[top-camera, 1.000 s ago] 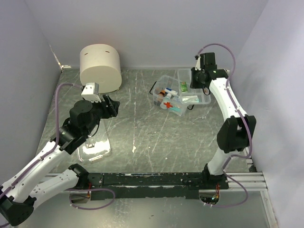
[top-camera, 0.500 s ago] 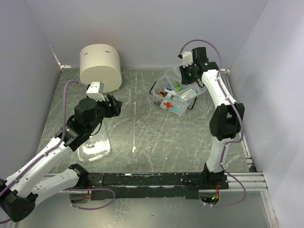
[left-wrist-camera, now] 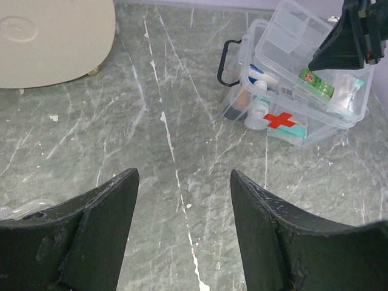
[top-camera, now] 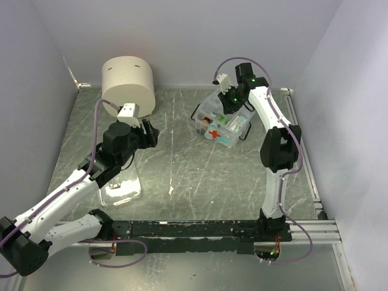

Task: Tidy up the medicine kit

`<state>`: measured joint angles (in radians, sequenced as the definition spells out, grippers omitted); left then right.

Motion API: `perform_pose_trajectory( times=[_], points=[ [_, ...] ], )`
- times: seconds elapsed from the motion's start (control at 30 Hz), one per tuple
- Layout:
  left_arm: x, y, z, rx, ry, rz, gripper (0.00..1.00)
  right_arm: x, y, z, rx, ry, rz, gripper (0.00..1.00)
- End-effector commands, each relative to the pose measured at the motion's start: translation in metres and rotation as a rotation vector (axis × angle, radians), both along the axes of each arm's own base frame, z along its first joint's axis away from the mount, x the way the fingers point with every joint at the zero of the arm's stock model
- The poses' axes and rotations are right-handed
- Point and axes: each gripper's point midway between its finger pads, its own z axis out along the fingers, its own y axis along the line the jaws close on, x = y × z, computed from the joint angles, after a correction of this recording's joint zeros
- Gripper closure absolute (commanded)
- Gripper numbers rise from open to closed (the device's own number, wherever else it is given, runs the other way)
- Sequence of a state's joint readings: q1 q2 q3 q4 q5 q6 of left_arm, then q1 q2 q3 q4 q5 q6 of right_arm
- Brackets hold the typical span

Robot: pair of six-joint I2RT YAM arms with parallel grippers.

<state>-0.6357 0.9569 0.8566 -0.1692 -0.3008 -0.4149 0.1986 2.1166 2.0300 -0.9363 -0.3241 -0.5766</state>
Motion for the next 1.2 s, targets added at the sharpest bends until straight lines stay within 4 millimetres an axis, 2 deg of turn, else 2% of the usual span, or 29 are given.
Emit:
perform_pose_trajectory(
  times=[0.0, 0.13, 0.47, 0.93, 1.07, 1.17],
  points=[
    [0.005, -0.005, 0.006, -0.016, -0.021, -0.012, 0.28, -0.011, 0.01, 0.001, -0.015, 0.011, 0.124, 0.87],
    [0.005, -0.004, 0.004, -0.008, -0.016, -0.003, 0.28, -0.019, 0.008, -0.012, -0.047, 0.046, 0.15, 0.86],
    [0.004, 0.0, 0.007, -0.014, -0.024, 0.013, 0.28, -0.029, 0.026, -0.018, -0.007, 0.079, 0.22, 0.86],
    [0.004, 0.0, 0.007, -0.023, -0.021, 0.013, 0.28, -0.031, 0.025, -0.044, 0.001, 0.148, 0.154, 0.86],
    [0.004, 0.001, 0.008, -0.023, -0.023, 0.017, 0.27, -0.029, 0.026, -0.05, 0.011, 0.161, 0.121, 0.84],
    [0.004, 0.001, 0.007, -0.022, -0.021, 0.02, 0.27, -0.024, 0.027, -0.049, 0.025, 0.168, 0.07, 0.75]
  ],
)
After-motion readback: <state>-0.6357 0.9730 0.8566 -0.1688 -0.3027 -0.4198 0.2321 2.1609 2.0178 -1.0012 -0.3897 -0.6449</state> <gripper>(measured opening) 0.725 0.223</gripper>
